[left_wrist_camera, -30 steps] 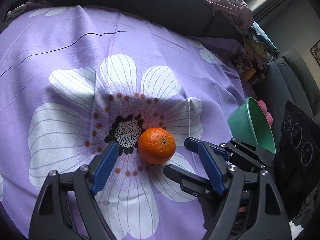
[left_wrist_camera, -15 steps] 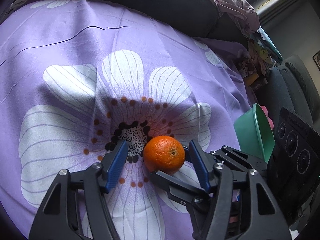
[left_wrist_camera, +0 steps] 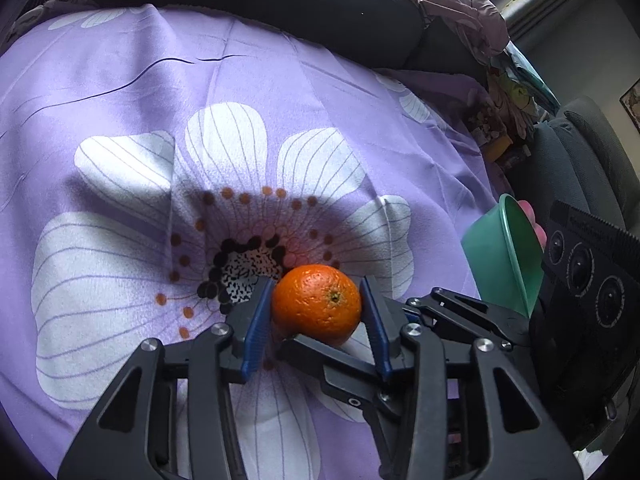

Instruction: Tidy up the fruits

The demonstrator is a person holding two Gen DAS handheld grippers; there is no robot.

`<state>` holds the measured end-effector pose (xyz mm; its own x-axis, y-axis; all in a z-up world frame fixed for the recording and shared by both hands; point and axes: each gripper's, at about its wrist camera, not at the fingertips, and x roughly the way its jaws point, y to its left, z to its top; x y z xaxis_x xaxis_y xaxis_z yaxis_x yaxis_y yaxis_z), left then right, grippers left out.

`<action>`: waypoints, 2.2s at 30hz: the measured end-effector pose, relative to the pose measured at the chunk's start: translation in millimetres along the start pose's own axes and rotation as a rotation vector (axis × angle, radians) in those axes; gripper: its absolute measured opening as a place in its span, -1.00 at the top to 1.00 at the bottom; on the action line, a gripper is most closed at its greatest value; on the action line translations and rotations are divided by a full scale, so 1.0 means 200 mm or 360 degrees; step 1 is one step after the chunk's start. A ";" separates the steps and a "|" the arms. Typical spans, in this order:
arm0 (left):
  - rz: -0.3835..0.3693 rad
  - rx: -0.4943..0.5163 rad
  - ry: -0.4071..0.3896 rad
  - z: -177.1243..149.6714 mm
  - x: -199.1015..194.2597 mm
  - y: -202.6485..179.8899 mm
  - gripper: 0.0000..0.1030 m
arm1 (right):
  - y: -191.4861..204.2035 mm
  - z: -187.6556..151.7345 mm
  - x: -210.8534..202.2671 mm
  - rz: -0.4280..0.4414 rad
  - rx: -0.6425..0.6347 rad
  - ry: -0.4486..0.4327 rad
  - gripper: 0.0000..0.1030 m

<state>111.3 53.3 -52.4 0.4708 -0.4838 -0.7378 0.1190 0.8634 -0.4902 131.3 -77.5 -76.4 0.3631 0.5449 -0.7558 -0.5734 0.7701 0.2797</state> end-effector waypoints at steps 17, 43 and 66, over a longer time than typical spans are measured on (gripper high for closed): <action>-0.0106 0.0260 -0.0093 -0.09 -0.14 -0.44 0.16 | 0.05 -0.12 -0.47 -0.0123 0.0003 -0.0235 0.17; -0.0187 0.0673 0.0061 -0.19 0.23 -1.17 -0.12 | -0.47 -0.47 -0.94 -0.0538 0.0360 -0.0270 0.17; 0.0257 0.0613 -0.0275 -0.16 -0.14 -1.15 -0.99 | -0.37 -0.46 -1.16 -0.0678 0.0249 -0.0313 0.16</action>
<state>42.9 -135.9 67.1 0.6451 -0.3356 -0.6864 0.3334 0.9320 -0.1423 22.2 -291.0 23.2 0.6817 0.2118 -0.7003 -0.2325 0.9703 0.0672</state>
